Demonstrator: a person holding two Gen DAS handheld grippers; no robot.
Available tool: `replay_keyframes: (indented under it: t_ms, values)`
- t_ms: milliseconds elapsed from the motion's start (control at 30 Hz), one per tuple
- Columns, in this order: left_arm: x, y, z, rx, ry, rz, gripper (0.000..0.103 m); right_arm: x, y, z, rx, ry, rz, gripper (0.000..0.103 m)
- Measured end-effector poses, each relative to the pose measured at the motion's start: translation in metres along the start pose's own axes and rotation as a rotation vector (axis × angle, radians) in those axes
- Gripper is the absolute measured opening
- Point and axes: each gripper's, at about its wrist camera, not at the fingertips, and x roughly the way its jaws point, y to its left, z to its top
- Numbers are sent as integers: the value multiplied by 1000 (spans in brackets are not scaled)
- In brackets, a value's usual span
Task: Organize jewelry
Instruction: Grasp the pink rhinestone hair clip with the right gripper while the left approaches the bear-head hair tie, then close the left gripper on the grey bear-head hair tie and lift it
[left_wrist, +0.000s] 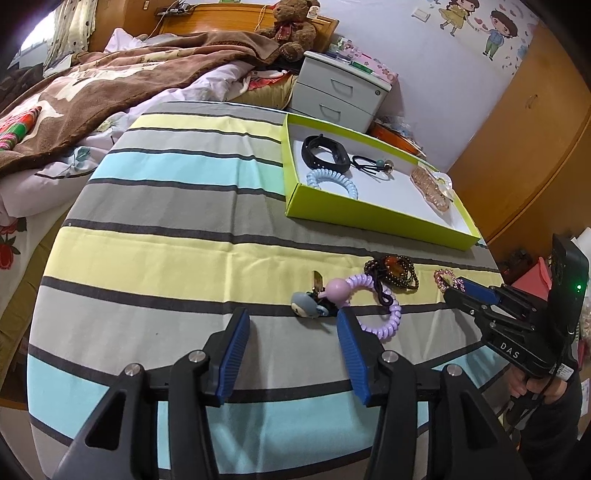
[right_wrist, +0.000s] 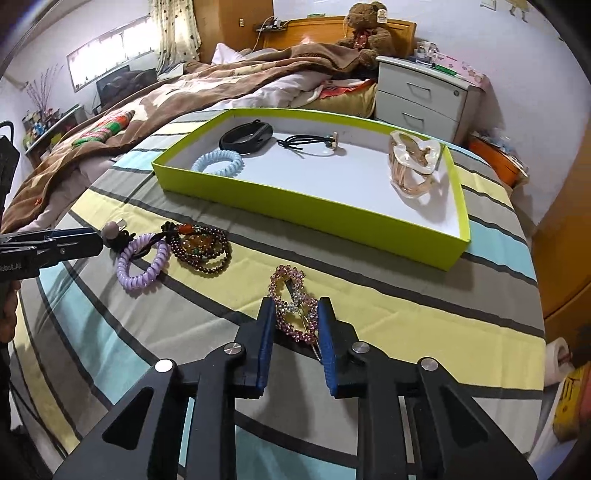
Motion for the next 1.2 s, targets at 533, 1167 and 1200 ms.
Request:
replay_keyframes:
  t_ms: [533,1167,1200]
  values:
    - [19,-20,10,87,-6,88,52,-14,-11,-7,72,-46,17,8]
    - [20,-24,15,102,-24,136,29,-20,-13,-11,107,-74,43,8]
    - [19,-25,15,101,-28,136,29,-20,-13,-10,108,-76,43,8]
